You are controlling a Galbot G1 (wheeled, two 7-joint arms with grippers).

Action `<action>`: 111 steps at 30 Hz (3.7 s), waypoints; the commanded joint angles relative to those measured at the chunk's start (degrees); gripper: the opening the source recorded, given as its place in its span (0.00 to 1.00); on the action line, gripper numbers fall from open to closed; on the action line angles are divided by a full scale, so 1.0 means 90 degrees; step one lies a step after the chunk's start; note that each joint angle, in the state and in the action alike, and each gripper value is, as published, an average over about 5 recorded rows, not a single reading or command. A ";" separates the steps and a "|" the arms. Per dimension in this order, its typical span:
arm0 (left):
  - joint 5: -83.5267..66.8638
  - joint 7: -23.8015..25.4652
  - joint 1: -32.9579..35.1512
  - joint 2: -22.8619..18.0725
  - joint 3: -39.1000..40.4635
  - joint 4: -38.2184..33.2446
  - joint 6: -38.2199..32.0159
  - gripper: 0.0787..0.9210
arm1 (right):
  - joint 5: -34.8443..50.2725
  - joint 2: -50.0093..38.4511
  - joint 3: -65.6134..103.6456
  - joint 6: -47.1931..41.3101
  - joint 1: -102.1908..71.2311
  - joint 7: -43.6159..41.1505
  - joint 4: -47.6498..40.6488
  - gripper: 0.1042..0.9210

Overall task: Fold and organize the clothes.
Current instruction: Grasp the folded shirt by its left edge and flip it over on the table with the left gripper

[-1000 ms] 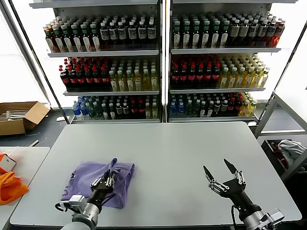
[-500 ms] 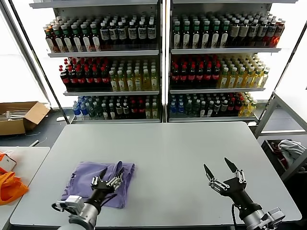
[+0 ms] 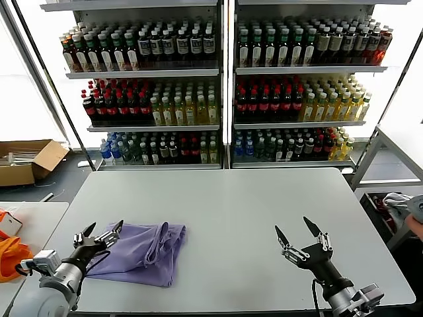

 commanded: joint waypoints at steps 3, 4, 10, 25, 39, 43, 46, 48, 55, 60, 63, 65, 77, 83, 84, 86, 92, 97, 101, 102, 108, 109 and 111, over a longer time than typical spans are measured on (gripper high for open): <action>-0.0412 0.0049 -0.0377 0.0314 -0.0289 0.1431 0.0361 0.88 | 0.0006 -0.0006 0.0028 -0.0063 0.0008 -0.0003 0.0043 0.88; -0.0414 0.0053 -0.0369 0.0283 -0.0269 0.1438 0.0371 0.88 | 0.0013 -0.0002 0.0038 -0.0066 0.0001 -0.0006 0.0044 0.88; -0.0431 0.0060 -0.0337 -0.0003 -0.0160 0.1440 0.0382 0.88 | 0.0008 0.0025 0.0014 -0.0076 0.0010 -0.0010 0.0073 0.88; -0.0430 0.0274 -0.0286 -0.0518 0.0151 0.1377 0.0345 0.72 | 0.0127 -0.0060 0.0135 -0.0043 -0.0078 -0.0060 0.0151 0.88; -0.0603 0.0190 -0.0035 -0.0951 -0.0519 0.1011 -0.0108 0.23 | 0.0132 -0.0076 -0.0089 -0.0030 0.0104 -0.0068 0.0045 0.88; -0.0607 0.0222 0.0107 -0.0714 -0.0978 0.0890 -0.0186 0.10 | 0.0153 -0.0114 -0.0161 -0.0033 0.0204 -0.0062 -0.0001 0.88; -0.0631 0.0317 0.0202 -0.0166 -0.1483 0.0881 -0.0199 0.05 | 0.0204 -0.0147 -0.0178 -0.0026 0.0247 -0.0061 -0.0036 0.88; -0.0646 0.0438 0.0251 0.0343 -0.1884 0.0953 -0.0186 0.05 | 0.0244 -0.0171 -0.0184 -0.0010 0.0256 -0.0059 -0.0058 0.88; -0.1159 0.0664 0.0289 0.1952 -0.3025 0.1283 0.0192 0.05 | 0.0361 -0.0276 -0.0221 0.0039 0.0315 -0.0048 -0.0136 0.88; -0.1342 0.0626 0.0225 0.2456 -0.2992 0.0989 0.0428 0.05 | 0.0378 -0.0313 -0.0265 0.0040 0.0339 -0.0035 -0.0123 0.88; -0.1322 0.0518 0.0162 0.2267 -0.2755 0.0514 0.0530 0.05 | 0.0381 -0.0323 -0.0252 0.0044 0.0308 -0.0038 -0.0105 0.88; -0.1260 0.0402 0.0143 0.1838 -0.2456 0.0020 0.0610 0.05 | 0.0374 -0.0315 -0.0232 0.0055 0.0270 -0.0040 -0.0097 0.88; 0.1350 -0.0682 -0.0307 -0.1340 0.2900 0.0033 0.0492 0.05 | 0.0065 -0.0064 -0.0313 -0.0013 0.0055 -0.0012 0.0200 0.88; 0.1373 -0.1235 -0.0775 -0.1783 0.3892 0.0862 0.0372 0.05 | 0.0059 -0.0044 -0.0080 0.0010 -0.0342 -0.0036 0.0420 0.88; 0.1317 -0.1295 -0.0844 -0.1834 0.3989 0.0874 0.0344 0.05 | 0.0055 -0.0039 -0.0059 0.0008 -0.0399 -0.0033 0.0436 0.88; 0.1062 -0.1428 -0.1012 -0.1916 0.4144 0.0900 0.0271 0.05 | 0.0034 -0.0028 -0.0068 -0.0062 -0.0460 -0.0002 0.0457 0.88; -0.0167 -0.2004 -0.1556 -0.2021 0.4227 0.0867 -0.0082 0.05 | 0.0045 -0.0151 -0.0346 -0.0625 -0.0299 0.0281 0.0475 0.88; -0.0853 -0.2110 -0.1702 -0.1866 0.3970 0.0555 -0.0267 0.05 | 0.0284 -0.0447 -0.0660 -0.1017 -0.0049 0.0603 0.0365 0.88; -0.1035 -0.2092 -0.1687 -0.1687 0.3684 0.0425 -0.0321 0.09 | 0.0553 -0.0626 -0.1004 -0.1416 0.0285 0.0990 0.0149 0.88; -0.1027 -0.2080 -0.1664 -0.1618 0.3592 0.0392 -0.0320 0.12 | 0.0615 -0.0646 -0.1152 -0.1512 0.0409 0.1099 0.0066 0.88; -0.1184 -0.1726 -0.1042 -0.0932 0.2639 -0.0285 -0.0288 0.32 | 0.0882 -0.0613 -0.2469 -0.1988 0.1597 0.1795 -0.0527 0.88; -0.1216 -0.1670 -0.0919 -0.0839 0.2448 -0.0389 -0.0287 0.37 | 0.0973 -0.0605 -0.2667 -0.2077 0.1792 0.1908 -0.0598 0.88; -0.1268 -0.1595 -0.0677 -0.0655 0.2032 -0.0588 -0.0294 0.43 | 0.1165 -0.0535 -0.3138 -0.2245 0.2254 0.2129 -0.0796 0.88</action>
